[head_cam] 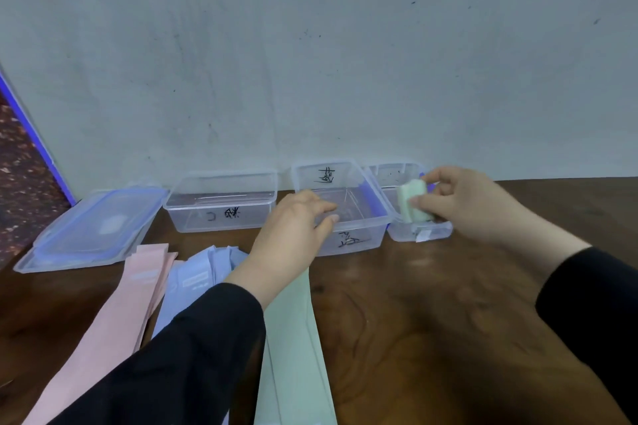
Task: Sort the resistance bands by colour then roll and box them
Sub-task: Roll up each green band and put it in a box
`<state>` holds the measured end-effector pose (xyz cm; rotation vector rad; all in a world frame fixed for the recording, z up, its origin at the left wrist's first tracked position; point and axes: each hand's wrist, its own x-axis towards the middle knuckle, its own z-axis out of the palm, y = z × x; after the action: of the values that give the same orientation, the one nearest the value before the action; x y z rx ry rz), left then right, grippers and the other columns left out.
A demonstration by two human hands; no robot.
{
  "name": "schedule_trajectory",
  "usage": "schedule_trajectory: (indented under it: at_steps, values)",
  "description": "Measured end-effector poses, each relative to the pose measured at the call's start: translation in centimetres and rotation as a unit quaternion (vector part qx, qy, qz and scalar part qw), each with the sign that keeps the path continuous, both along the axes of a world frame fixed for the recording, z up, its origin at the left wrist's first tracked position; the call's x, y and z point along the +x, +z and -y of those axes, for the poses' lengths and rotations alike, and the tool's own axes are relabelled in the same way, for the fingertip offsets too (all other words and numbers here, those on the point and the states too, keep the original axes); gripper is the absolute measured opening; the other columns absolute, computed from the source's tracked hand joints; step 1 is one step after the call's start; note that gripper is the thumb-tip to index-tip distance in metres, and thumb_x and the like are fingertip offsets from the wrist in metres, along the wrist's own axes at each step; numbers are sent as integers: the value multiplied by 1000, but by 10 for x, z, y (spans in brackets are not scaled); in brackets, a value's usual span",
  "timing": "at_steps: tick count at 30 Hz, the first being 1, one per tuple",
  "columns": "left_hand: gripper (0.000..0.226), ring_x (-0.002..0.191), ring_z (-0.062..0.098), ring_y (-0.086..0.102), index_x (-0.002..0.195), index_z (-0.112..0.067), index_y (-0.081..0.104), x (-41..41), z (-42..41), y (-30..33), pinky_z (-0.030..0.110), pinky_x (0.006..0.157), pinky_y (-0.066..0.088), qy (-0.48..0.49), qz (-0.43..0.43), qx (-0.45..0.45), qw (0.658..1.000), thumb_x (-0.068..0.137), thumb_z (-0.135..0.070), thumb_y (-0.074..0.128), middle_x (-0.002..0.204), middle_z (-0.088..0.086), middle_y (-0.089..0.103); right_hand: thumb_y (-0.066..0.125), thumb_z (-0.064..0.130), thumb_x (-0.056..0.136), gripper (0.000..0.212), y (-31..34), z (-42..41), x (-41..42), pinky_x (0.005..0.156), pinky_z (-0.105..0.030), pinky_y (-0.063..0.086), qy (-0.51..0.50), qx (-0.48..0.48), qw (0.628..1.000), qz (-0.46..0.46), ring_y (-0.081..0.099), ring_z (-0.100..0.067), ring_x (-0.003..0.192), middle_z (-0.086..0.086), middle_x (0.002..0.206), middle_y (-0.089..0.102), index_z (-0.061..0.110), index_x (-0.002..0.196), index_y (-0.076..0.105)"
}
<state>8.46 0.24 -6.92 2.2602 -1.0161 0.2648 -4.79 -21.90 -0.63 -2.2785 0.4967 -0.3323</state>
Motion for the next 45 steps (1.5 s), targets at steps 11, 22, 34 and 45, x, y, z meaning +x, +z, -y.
schedule_trajectory:
  at_steps: [11, 22, 34, 45]
  values:
    - [35, 94, 19, 55, 99, -24, 77, 32, 27, -5, 38, 89, 38, -40, 74, 180, 980, 102, -44, 49, 93, -3, 63, 66, 21, 87, 36, -20, 48, 107, 65, -32, 42, -56, -183, 965, -179, 48, -25, 74, -25, 90, 68, -11, 104, 68]
    - [42, 77, 22, 54, 88, -12, 74, 46, 4, -5, 31, 73, 27, -19, 77, 153, 985, 101, -45, 51, 82, 3, 55, 72, 19, 76, 14, -44, 38, 122, 65, -35, 48, -18, -31, 984, -172, 51, -23, 60, -10, 64, 60, 7, 80, 66]
    - [42, 73, 21, 53, 78, -14, 73, 48, -5, -13, 31, 71, 30, -8, 89, 108, 990, 99, -46, 56, 77, -3, 50, 70, 20, 78, 22, -36, 42, 130, 75, -39, 61, -24, -72, 967, -241, 62, -28, 60, -16, 72, 69, 2, 89, 66]
    - [41, 78, 21, 55, 86, -16, 75, 51, -7, -16, 31, 70, 31, -20, 81, 107, 991, 99, -47, 53, 82, -1, 55, 64, 29, 89, 28, -39, 24, 134, 53, -23, 39, -2, -212, 921, -327, 50, -22, 52, -4, 62, 58, 10, 69, 57]
